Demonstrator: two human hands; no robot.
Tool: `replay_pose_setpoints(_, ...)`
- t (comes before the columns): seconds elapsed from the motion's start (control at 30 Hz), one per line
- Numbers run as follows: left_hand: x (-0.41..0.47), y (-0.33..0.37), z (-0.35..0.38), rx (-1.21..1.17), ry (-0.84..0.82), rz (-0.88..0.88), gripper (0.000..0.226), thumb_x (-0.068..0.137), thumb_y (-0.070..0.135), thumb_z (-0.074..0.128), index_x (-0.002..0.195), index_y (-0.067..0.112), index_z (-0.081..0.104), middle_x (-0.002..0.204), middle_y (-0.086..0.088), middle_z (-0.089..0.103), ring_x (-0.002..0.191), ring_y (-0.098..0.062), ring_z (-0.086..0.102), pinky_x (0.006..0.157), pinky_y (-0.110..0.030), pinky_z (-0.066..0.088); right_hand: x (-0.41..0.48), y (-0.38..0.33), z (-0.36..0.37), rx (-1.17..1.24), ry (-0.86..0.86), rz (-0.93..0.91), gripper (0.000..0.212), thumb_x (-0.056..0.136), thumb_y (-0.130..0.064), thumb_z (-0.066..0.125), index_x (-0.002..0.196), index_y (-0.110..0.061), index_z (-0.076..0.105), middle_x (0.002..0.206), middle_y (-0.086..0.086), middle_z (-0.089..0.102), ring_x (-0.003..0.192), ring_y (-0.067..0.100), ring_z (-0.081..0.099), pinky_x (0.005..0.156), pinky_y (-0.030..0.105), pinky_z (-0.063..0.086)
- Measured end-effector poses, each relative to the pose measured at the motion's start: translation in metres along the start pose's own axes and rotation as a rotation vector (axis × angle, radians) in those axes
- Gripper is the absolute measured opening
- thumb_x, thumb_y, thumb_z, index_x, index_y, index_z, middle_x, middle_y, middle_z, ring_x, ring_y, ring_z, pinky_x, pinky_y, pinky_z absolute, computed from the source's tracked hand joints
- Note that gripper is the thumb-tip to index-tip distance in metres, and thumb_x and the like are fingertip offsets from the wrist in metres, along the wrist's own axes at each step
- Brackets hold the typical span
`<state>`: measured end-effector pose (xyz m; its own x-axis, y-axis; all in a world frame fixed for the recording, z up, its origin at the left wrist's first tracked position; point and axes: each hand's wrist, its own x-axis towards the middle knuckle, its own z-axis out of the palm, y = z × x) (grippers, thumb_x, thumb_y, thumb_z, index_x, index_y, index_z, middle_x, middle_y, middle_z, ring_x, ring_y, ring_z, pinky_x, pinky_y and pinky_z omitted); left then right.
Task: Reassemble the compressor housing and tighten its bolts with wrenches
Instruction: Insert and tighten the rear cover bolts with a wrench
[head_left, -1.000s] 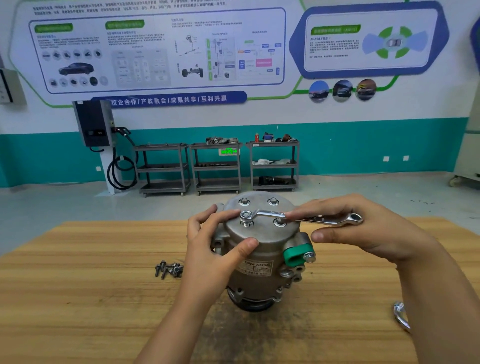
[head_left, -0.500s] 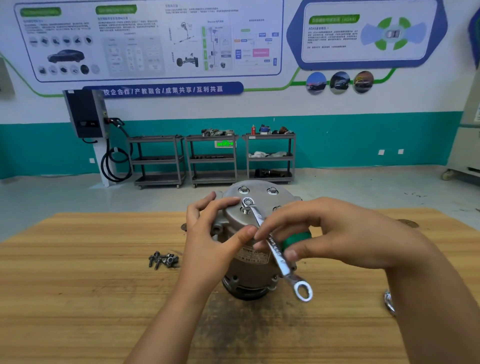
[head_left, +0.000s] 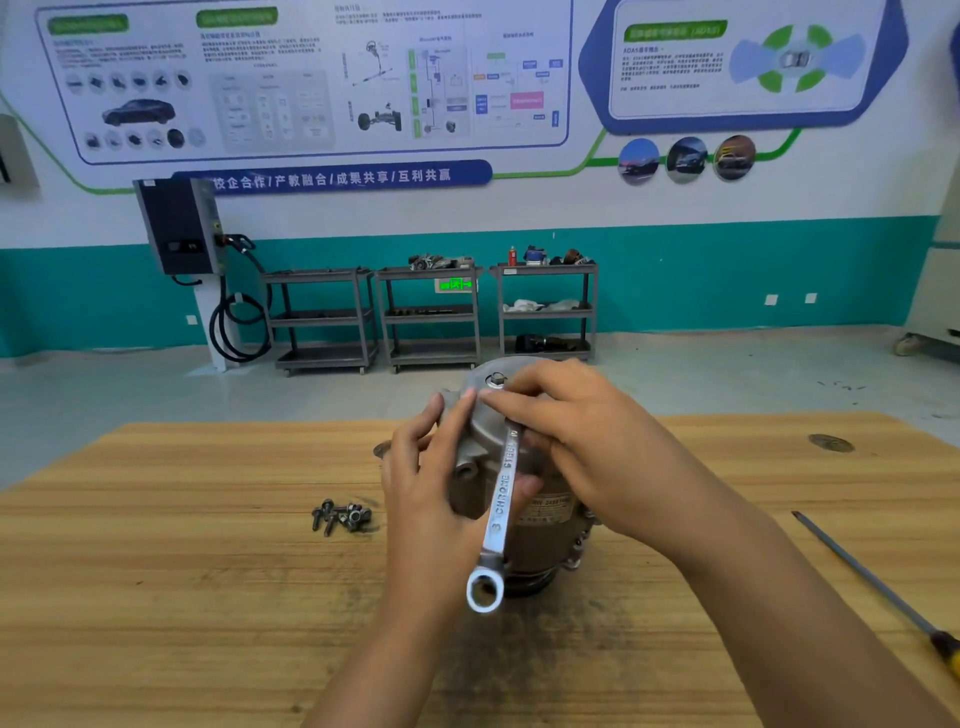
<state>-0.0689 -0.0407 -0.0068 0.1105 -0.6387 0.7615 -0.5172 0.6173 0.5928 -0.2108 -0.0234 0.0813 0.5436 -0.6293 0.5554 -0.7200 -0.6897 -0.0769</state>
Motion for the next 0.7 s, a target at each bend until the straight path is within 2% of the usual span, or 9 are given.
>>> replay_pose_setpoints(0.07, -0.004, -0.003, 0.001, 0.149, 0.058, 0.057, 0.072, 0.067, 0.067, 0.060, 0.131, 0.059, 0.029, 0.136, 0.020, 0.036, 0.123, -0.010, 0.030, 0.101, -0.031, 0.027, 0.000, 0.002, -0.002, 0.021, -0.009, 0.004, 0.047, 0.092, -0.004, 0.048, 0.136, -0.020, 0.048, 0.128, -0.001, 0.050, 0.118, 0.016, 0.040, 0.098, 0.024, 0.035)
replay_pose_setpoints(0.13, -0.007, -0.005, 0.002, 0.218, 0.104, 0.100, 0.072, 0.070, 0.065, 0.056, 0.136, 0.049, 0.031, 0.136, 0.015, 0.036, 0.121, -0.013, 0.027, 0.099, -0.040, 0.027, -0.002, 0.005, -0.005, 0.023, -0.007, 0.018, 0.046, 0.092, -0.003, 0.047, 0.135, -0.020, 0.049, 0.125, -0.003, 0.052, 0.114, 0.013, 0.043, 0.092, 0.017, 0.034)
replay_pose_setpoints(0.2, -0.010, -0.006, 0.004, 0.271, 0.153, 0.134, 0.073, 0.071, 0.064, 0.055, 0.136, 0.036, 0.039, 0.130, 0.010, 0.040, 0.118, -0.016, 0.028, 0.098, -0.040, 0.028, -0.002, 0.009, -0.006, 0.037, 0.018, 0.025, 0.040, 0.091, -0.004, 0.051, 0.128, -0.018, 0.057, 0.113, -0.002, 0.056, 0.103, 0.011, 0.048, 0.082, 0.009, 0.033)
replay_pose_setpoints(0.27, -0.013, -0.006, 0.005, 0.263, 0.172, 0.149, 0.075, 0.074, 0.065, 0.053, 0.136, 0.026, 0.042, 0.124, 0.007, 0.043, 0.118, -0.019, 0.031, 0.102, -0.033, 0.023, -0.002, 0.014, -0.008, 0.056, 0.058, 0.051, 0.031, 0.090, -0.008, 0.055, 0.119, -0.016, 0.064, 0.097, -0.005, 0.053, 0.092, 0.008, 0.047, 0.073, 0.006, 0.031)
replay_pose_setpoints(0.33, -0.017, -0.006, 0.006, 0.263, 0.192, 0.204, 0.065, 0.080, 0.068, 0.048, 0.130, 0.026, 0.046, 0.122, 0.003, 0.048, 0.116, -0.028, 0.039, 0.106, -0.029, 0.022, -0.002, 0.019, -0.008, 0.068, 0.091, 0.085, 0.026, 0.088, -0.013, 0.059, 0.112, -0.015, 0.068, 0.090, -0.007, 0.051, 0.088, 0.011, 0.050, 0.070, 0.013, 0.033)
replay_pose_setpoints(0.47, -0.022, -0.003, 0.011, 0.269, 0.211, 0.291, 0.046, 0.086, 0.063, 0.045, 0.117, 0.029, 0.051, 0.125, 0.000, 0.041, 0.121, -0.025, 0.033, 0.102, -0.043, 0.029, -0.002, 0.028, -0.001, 0.107, 0.220, 0.175, 0.021, 0.086, -0.018, 0.064, 0.105, -0.013, 0.071, 0.084, -0.005, 0.050, 0.082, 0.012, 0.049, 0.066, 0.020, 0.033)
replay_pose_setpoints(0.53, -0.024, -0.003, 0.013, 0.252, 0.180, 0.324, 0.040, 0.087, 0.058, 0.047, 0.116, 0.031, 0.053, 0.132, -0.002, 0.037, 0.128, -0.026, 0.029, 0.108, -0.042, 0.024, -0.002, 0.030, 0.005, 0.139, 0.280, 0.217, 0.024, 0.086, -0.021, 0.064, 0.109, -0.018, 0.068, 0.083, -0.006, 0.051, 0.078, 0.009, 0.049, 0.067, 0.019, 0.035)
replay_pose_setpoints(0.6, -0.025, -0.003, 0.015, 0.251, 0.144, 0.352, 0.037, 0.089, 0.055, 0.046, 0.117, 0.031, 0.052, 0.136, -0.004, 0.036, 0.132, -0.025, 0.026, 0.111, -0.037, 0.020, -0.002, 0.032, 0.010, 0.195, 0.330, 0.237, 0.035, 0.087, -0.021, 0.063, 0.121, -0.027, 0.059, 0.081, -0.014, 0.047, 0.074, 0.002, 0.047, 0.066, 0.012, 0.034)
replay_pose_setpoints(0.7, -0.027, -0.001, 0.017, 0.285, 0.137, 0.397, 0.033, 0.092, 0.051, 0.044, 0.117, 0.031, 0.053, 0.133, -0.003, 0.038, 0.128, -0.022, 0.028, 0.112, -0.032, 0.018, 0.000, 0.035, 0.017, 0.228, 0.342, 0.261, 0.046, 0.091, -0.022, 0.056, 0.133, -0.037, 0.046, 0.080, -0.014, 0.041, 0.073, 0.001, 0.043, 0.066, 0.012, 0.034)
